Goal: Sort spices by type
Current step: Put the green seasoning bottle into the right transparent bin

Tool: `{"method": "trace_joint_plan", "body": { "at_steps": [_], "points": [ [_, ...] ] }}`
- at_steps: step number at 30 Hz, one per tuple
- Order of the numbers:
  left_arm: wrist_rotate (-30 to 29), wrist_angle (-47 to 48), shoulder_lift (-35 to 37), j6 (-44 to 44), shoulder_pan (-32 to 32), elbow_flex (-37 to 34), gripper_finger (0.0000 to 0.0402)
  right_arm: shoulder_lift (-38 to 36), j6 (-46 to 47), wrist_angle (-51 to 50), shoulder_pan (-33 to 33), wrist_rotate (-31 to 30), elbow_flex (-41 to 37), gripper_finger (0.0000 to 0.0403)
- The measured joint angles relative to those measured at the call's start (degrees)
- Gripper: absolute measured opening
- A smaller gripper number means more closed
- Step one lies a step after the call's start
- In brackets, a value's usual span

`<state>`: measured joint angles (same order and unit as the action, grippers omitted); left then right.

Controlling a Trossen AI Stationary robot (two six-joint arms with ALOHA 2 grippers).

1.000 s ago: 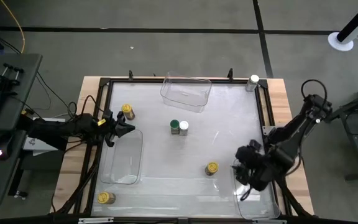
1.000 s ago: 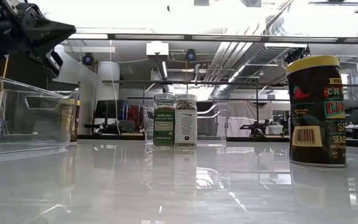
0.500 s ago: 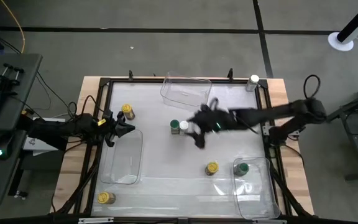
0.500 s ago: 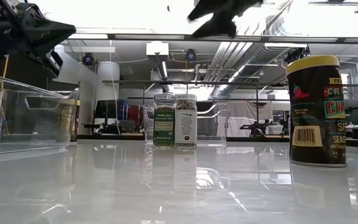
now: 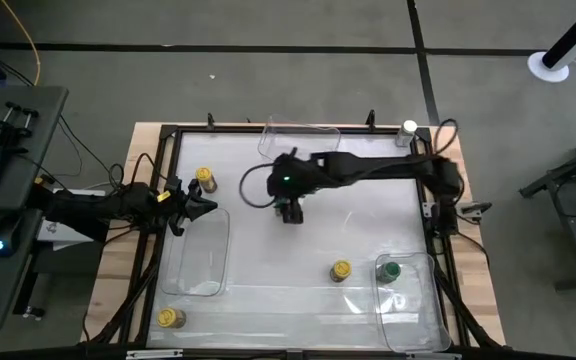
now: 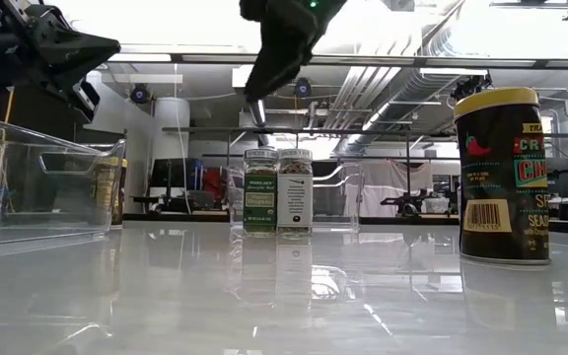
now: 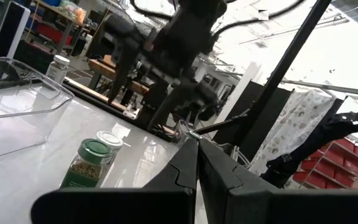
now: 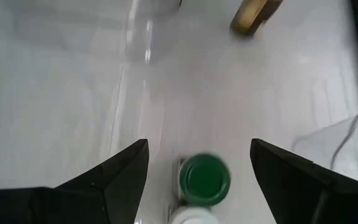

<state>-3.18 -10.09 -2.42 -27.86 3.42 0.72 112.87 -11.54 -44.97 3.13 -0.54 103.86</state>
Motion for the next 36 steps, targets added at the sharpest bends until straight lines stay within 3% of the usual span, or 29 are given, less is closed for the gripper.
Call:
{"method": "trace_joint_plan", "body": {
  "at_steps": [6, 20, 26, 36],
  "points": [
    [-0.02, 0.0, 0.0, 0.0, 0.01, -0.01, 0.0001, 7.22, -0.35, -9.77, 0.04, -2.15, 8.16, 0.0277],
    [-0.02, 0.0, 0.02, 0.0, 0.0, 0.0, 0.0001, 10.02, -0.32, -9.57, 1.59, -5.04, 7.88, 0.0277],
    [-0.01, 0.02, 0.0, 0.0, 0.01, -0.01, 0.0001, 10.77, 1.06, -10.44, 2.52, -0.92, 7.82, 0.0277],
    [0.0, 0.07, 0.0, 0.0, 0.0, -0.01, 0.0001, 13.65, 0.55, -10.99, 2.52, -0.79, 7.82, 0.0277]
  ]
}}
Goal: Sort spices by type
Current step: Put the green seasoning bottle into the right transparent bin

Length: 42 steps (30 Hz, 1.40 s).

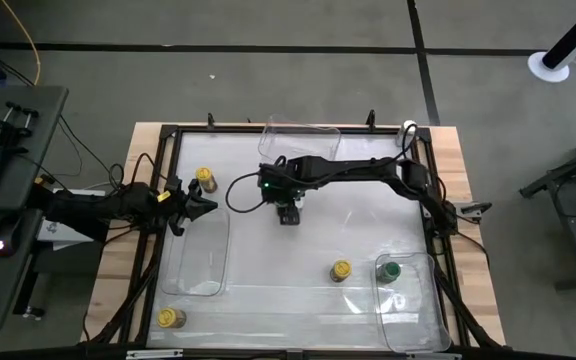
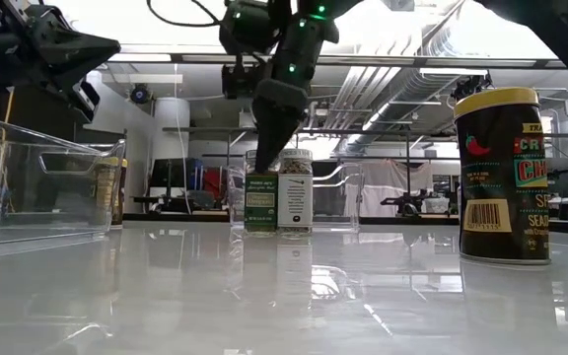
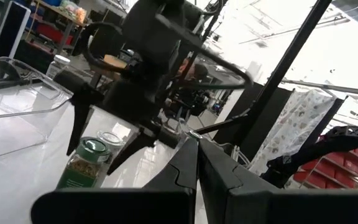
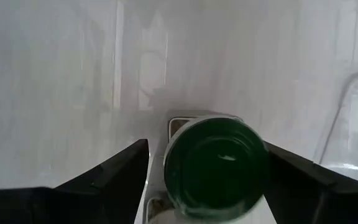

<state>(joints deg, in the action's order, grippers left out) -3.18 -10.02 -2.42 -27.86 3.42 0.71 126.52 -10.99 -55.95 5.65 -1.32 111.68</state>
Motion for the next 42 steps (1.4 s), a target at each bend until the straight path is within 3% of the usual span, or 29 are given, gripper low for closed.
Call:
{"method": "trace_joint_plan", "body": {
  "at_steps": [11, 17, 20, 26, 34, 38, 42],
  "points": [
    [-0.02, -0.02, 0.0, -0.02, 0.02, 0.0, 0.0001, 1.72, -0.01, 0.47, 0.0, -0.59, -0.04, 0.0271],
    [-0.02, -0.04, 0.0, 0.0, 0.01, 0.01, 0.0001, 1.72, -0.64, 0.74, 0.0, -0.61, -0.04, 0.0202],
    [-0.02, -0.04, 0.0, 0.0, 0.02, 0.01, 0.0001, 1.72, -1.6, 0.42, -0.33, -2.57, 0.73, 0.0195],
    [-0.02, -0.04, 0.0, 0.0, 0.01, 0.02, 0.0001, 1.74, -2.82, -3.07, -0.7, -3.39, 8.53, 0.0195],
    [-0.02, -0.04, 0.0, 0.0, 0.02, 0.01, 0.0001, 1.29, 2.29, -23.0, -5.01, 0.53, 23.51, 0.0195],
    [-0.02, -0.09, 0.02, 0.0, 0.01, 0.02, 0.0001, -4.38, 7.07, -27.38, -9.99, -0.21, 17.05, 0.0195],
    [-0.03, -0.04, 0.0, 0.0, 0.01, 0.02, 0.0001, -12.08, 15.82, -30.62, -15.85, -5.75, 8.57, 0.0195]
  ]
}}
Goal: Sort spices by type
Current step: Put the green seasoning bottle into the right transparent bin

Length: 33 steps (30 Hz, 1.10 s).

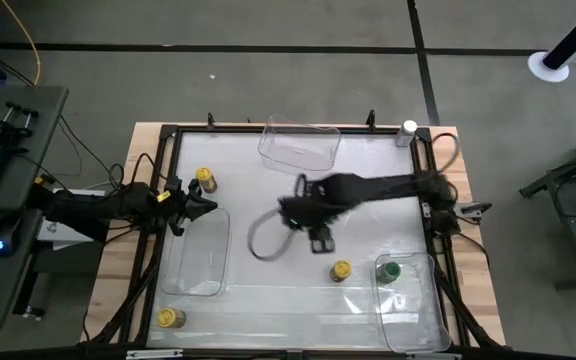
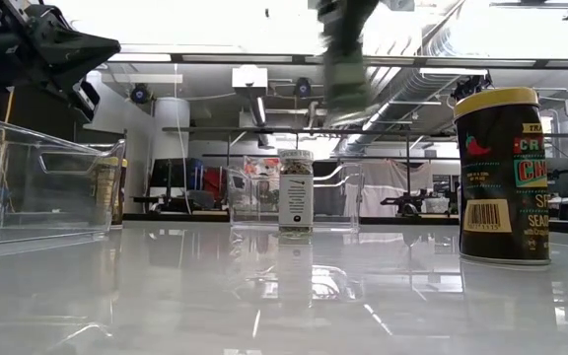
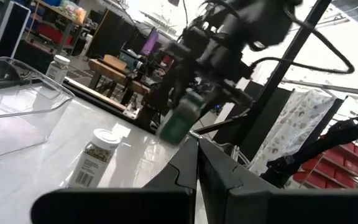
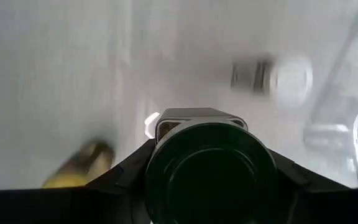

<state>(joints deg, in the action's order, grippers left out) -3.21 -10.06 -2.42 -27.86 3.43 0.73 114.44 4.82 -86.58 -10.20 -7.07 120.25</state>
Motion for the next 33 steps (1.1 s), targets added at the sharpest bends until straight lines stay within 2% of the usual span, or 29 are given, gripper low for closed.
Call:
{"method": "trace_joint_plan", "body": {
  "at_steps": [3, 8, 14, 17, 21, 28, 33],
  "points": [
    [-0.01, 0.0, 0.01, -0.01, 0.01, -0.02, 0.0001, -8.26, 9.17, 0.12, -4.46, -3.7, -8.21, 0.0195],
    [0.01, 0.0, 0.02, 0.0, -0.01, 0.0, 0.0001, -24.34, 33.19, -0.48, -12.25, -8.97, -23.47, 0.0195],
    [0.01, -0.03, 0.01, 0.0, 0.0, -0.02, 0.0001, -37.33, 57.65, -0.5, -24.22, -7.06, -37.54, 0.0195],
    [0.01, -0.03, 0.02, -0.01, -0.01, -0.02, 0.0001, -39.92, 64.74, -0.42, -29.59, -6.14, -40.67, 0.0195],
    [0.01, -0.03, 0.02, 0.0, -0.01, -0.01, 0.0001, -40.73, 69.45, -0.54, -34.78, -5.68, -41.36, 0.0195],
    [0.01, -0.03, 0.02, 0.0, 0.02, -0.02, 0.0001, -40.45, 75.18, -2.01, -39.67, 5.58, -44.47, 0.0195],
    [0.01, -0.03, 0.02, 0.0, -0.01, -0.02, 0.0001, -40.4, 77.26, 4.92, -41.77, 7.79, -52.09, 0.0195]
  ]
}}
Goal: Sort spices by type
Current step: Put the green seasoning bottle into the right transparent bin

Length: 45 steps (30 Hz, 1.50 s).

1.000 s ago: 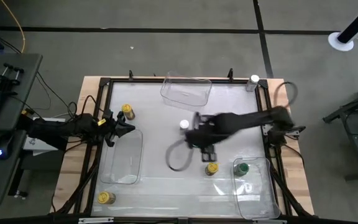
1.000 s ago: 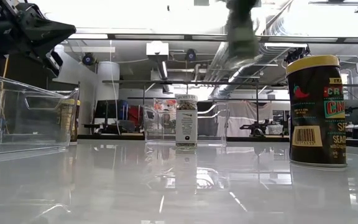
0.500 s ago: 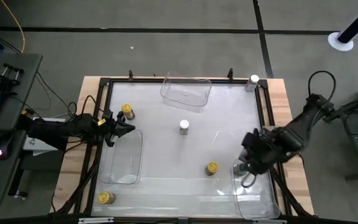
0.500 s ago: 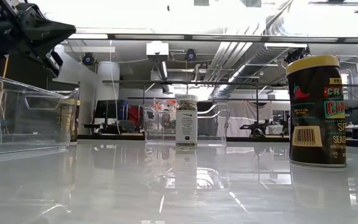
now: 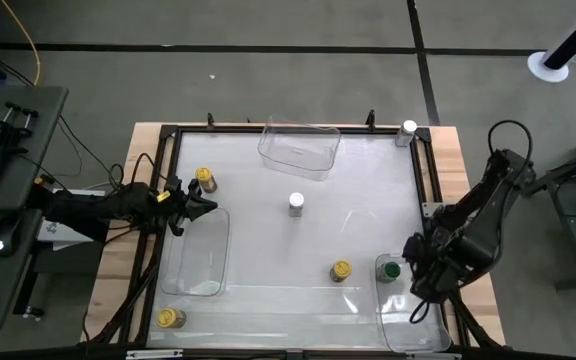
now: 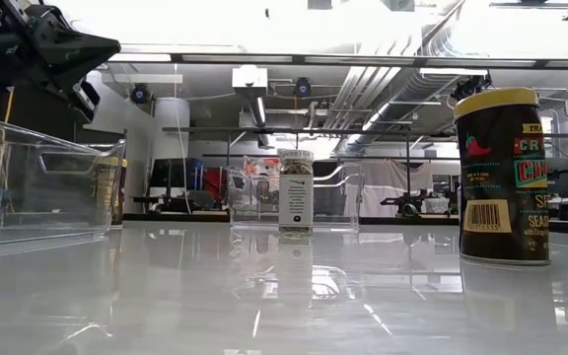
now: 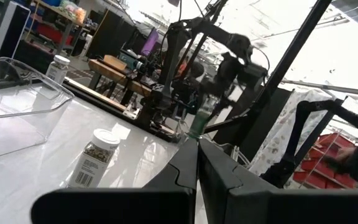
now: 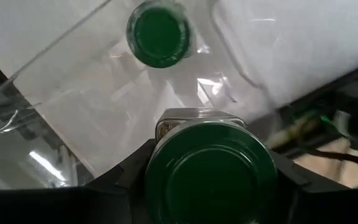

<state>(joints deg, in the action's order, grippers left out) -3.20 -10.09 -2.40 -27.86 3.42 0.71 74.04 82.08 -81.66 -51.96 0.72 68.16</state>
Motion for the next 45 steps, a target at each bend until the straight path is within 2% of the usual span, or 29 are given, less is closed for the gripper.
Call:
{"method": "trace_joint_plan", "body": {
  "at_steps": [6, 11, 16, 22, 29, 38, 45],
  "points": [
    [0.0, 0.0, 0.0, 0.0, 0.0, 0.0, 0.0001, 0.07, -0.4, 11.14, -0.22, 0.35, -9.82, 0.0195],
    [0.0, 0.0, 0.0, 0.0, 0.01, 0.0, 0.0001, 0.07, -1.47, 12.68, -0.22, -1.83, -12.83, 0.0195],
    [-0.02, 0.0, -0.02, -0.02, 0.0, 0.0, 0.0001, 0.07, -4.75, 13.45, -0.2, -6.43, -12.83, 0.0195],
    [0.0, 0.02, 0.0, 0.0, 0.02, 0.01, 0.0001, 0.07, -7.56, 14.65, -0.2, -7.08, -12.79, 0.0195],
    [-0.01, 0.01, 0.0, 0.0, 0.01, 0.01, 0.0001, 0.07, -11.16, 15.13, -0.18, -11.59, -12.74, 0.0195],
    [-0.01, 0.0, 0.0, -0.02, 0.0, 0.01, 0.0001, 0.09, -26.73, 15.54, -0.18, -11.92, -12.72, 0.0195],
    [0.0, 0.02, 0.0, 0.0, 0.0, 0.0, 0.0001, 0.22, -22.66, 15.16, -0.18, -11.88, -12.72, 0.0195]
  ]
}}
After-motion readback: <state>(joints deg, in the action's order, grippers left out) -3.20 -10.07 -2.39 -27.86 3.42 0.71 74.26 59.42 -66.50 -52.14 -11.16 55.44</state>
